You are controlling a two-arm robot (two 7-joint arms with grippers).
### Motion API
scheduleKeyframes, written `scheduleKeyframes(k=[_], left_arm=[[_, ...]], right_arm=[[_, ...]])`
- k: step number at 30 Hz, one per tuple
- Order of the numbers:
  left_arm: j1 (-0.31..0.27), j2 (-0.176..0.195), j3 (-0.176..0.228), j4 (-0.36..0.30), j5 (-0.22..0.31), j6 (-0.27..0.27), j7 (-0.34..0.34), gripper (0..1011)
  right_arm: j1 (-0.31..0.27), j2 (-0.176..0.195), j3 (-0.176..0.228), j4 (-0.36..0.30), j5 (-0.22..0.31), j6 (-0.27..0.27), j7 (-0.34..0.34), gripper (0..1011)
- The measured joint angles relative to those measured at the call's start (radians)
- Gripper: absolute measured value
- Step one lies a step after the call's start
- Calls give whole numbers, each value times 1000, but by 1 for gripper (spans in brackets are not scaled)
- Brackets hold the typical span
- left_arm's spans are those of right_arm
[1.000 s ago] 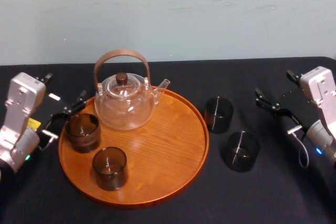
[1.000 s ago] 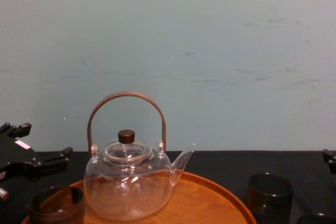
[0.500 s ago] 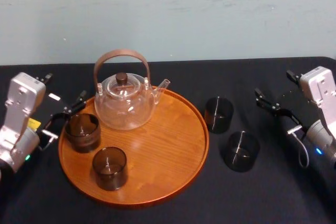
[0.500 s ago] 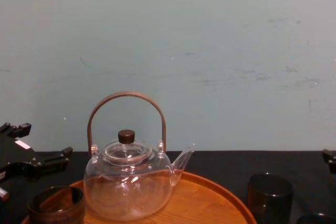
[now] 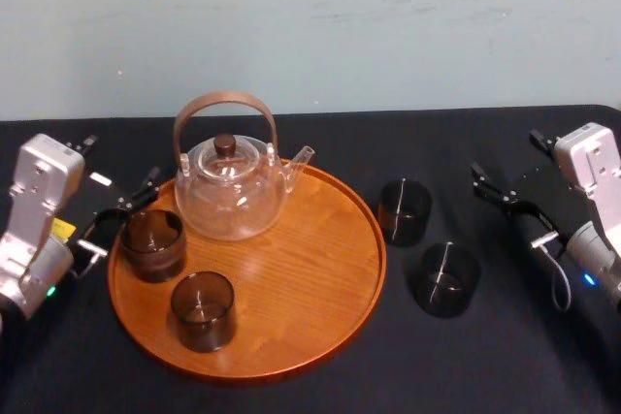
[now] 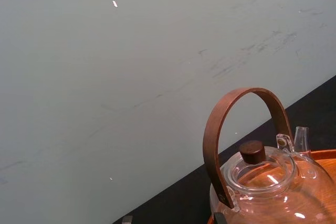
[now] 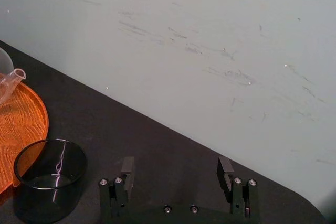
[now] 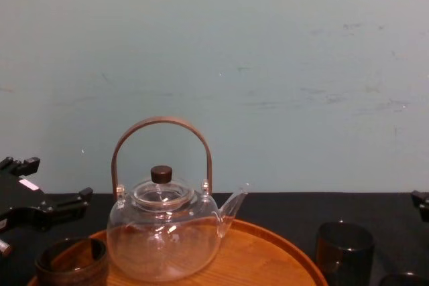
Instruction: Pick up the glass from the table and place it on the tray.
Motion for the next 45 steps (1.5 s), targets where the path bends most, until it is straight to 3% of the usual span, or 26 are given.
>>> scheduleKeyframes(k=[14, 28, 45], left_arm=[[0, 0, 0, 0, 0, 0, 0, 1001], [0, 0, 0, 0, 0, 0, 0, 1001], [0, 0, 0, 0, 0, 0, 0, 1001]], right_arm=[[-48, 9, 46, -49, 18, 17, 40, 1002], [-167, 67, 124, -177, 73, 84, 92, 1002], [-289, 143, 185, -297, 119, 150, 207, 1002]])
